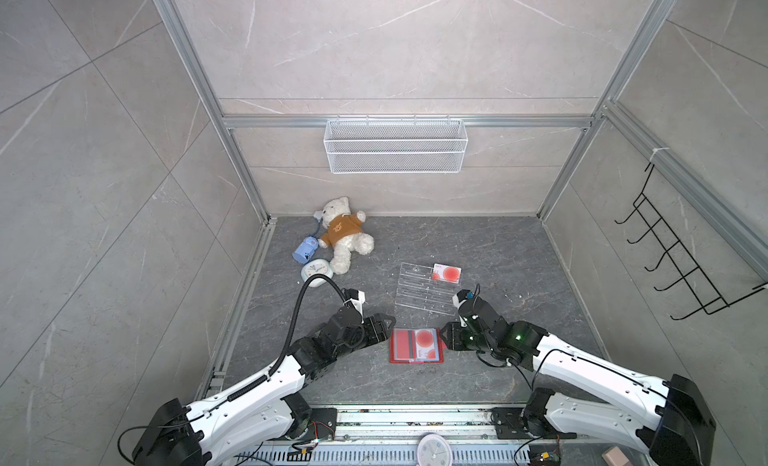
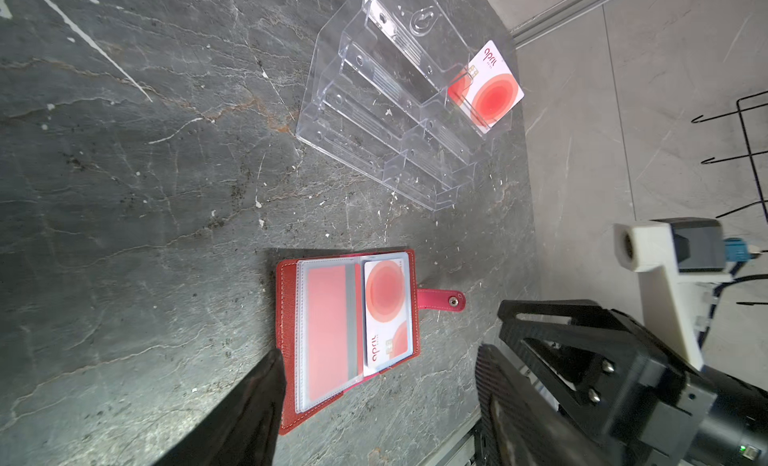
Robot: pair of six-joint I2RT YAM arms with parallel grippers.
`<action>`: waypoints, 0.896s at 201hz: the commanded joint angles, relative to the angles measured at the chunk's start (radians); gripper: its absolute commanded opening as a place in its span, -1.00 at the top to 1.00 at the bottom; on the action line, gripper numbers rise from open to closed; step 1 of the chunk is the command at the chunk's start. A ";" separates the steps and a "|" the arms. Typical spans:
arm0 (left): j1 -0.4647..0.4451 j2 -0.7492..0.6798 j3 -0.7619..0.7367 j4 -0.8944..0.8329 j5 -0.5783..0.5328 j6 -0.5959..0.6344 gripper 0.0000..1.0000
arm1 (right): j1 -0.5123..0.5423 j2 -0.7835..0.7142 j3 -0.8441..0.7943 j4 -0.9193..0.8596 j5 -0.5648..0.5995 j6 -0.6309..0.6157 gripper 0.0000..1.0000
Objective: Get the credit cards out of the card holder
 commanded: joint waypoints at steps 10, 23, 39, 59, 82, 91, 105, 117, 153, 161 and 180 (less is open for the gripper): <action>-0.006 0.023 0.023 0.068 0.024 -0.016 -0.50 | -0.021 0.055 -0.031 0.108 -0.095 0.010 0.46; -0.011 0.046 0.011 0.111 0.040 -0.041 -0.50 | -0.029 0.076 -0.041 0.134 -0.113 0.016 0.58; -0.019 0.084 -0.017 0.192 0.071 -0.078 -0.50 | -0.042 0.104 -0.053 0.159 -0.129 0.024 0.76; -0.035 0.150 -0.020 0.263 0.113 -0.115 -0.46 | -0.052 0.138 -0.069 0.198 -0.153 0.030 0.91; -0.056 0.234 -0.018 0.349 0.161 -0.155 -0.37 | -0.061 0.171 -0.084 0.237 -0.169 0.037 0.99; -0.063 0.269 -0.020 0.387 0.181 -0.171 -0.32 | -0.063 0.182 -0.090 0.248 -0.173 0.039 1.00; -0.075 0.319 -0.016 0.418 0.204 -0.193 -0.20 | -0.066 0.202 -0.099 0.271 -0.181 0.041 1.00; -0.092 0.357 -0.016 0.460 0.214 -0.209 -0.15 | -0.067 0.218 -0.103 0.282 -0.191 0.040 1.00; -0.116 0.465 -0.023 0.549 0.240 -0.278 0.03 | -0.069 0.249 -0.120 0.312 -0.187 0.046 1.00; -0.122 0.482 -0.026 0.566 0.239 -0.288 0.05 | -0.068 0.253 -0.123 0.318 -0.187 0.048 1.00; -0.129 0.510 -0.026 0.572 0.233 -0.298 0.07 | -0.068 0.264 -0.129 0.322 -0.184 0.048 1.00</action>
